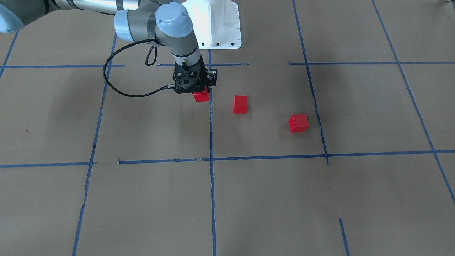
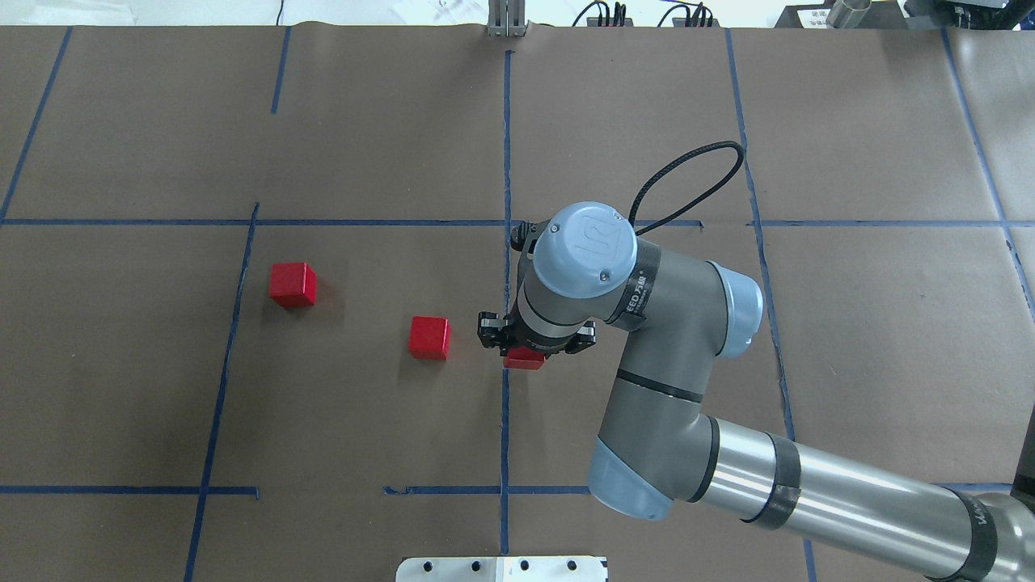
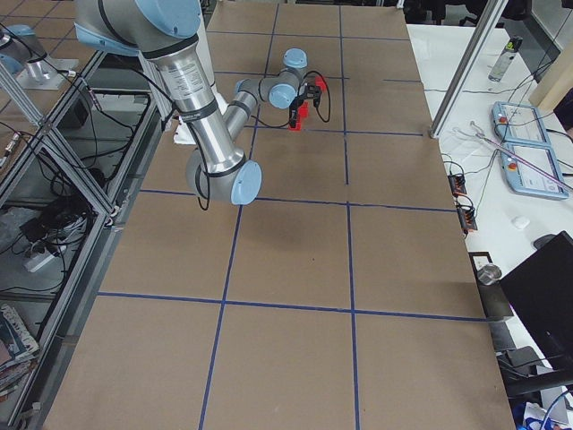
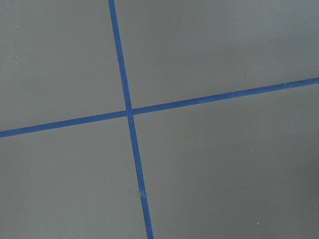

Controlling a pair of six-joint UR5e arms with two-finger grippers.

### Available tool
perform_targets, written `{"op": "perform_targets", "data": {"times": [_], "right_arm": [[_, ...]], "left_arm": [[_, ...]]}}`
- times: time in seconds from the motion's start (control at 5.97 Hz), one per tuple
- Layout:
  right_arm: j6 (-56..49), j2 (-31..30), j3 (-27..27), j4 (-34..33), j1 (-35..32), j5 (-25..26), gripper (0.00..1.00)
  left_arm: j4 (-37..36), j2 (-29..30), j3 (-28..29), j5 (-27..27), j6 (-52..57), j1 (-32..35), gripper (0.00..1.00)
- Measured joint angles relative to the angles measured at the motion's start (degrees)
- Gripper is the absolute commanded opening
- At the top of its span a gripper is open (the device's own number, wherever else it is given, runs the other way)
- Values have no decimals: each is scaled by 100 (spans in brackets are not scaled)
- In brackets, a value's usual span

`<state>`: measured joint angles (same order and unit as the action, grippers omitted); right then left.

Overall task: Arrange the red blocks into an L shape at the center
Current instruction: 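Lower the red cube at the center line and open the right gripper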

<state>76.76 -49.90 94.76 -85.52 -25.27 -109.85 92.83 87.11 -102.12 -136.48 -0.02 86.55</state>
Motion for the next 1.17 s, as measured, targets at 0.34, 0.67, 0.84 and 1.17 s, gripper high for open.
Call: {"op": "perform_targets", "data": {"times": [0.34,0.67,0.84,1.17], "right_arm": [[39,192,-310,0,145,123,1],[89,335,-528,1,210,178,2],[92,348,-557,1,244,232,9],[93,347,-571,-5,264,275,99]], "left_arm": [[20,1,-50,-10,-7,-21,100],[18,-1,-64,-10,-7,-24,100],[19,-1,-68,-11,-7,-24,100],[20,-1,-77,-11,-7,-25,100]]}}
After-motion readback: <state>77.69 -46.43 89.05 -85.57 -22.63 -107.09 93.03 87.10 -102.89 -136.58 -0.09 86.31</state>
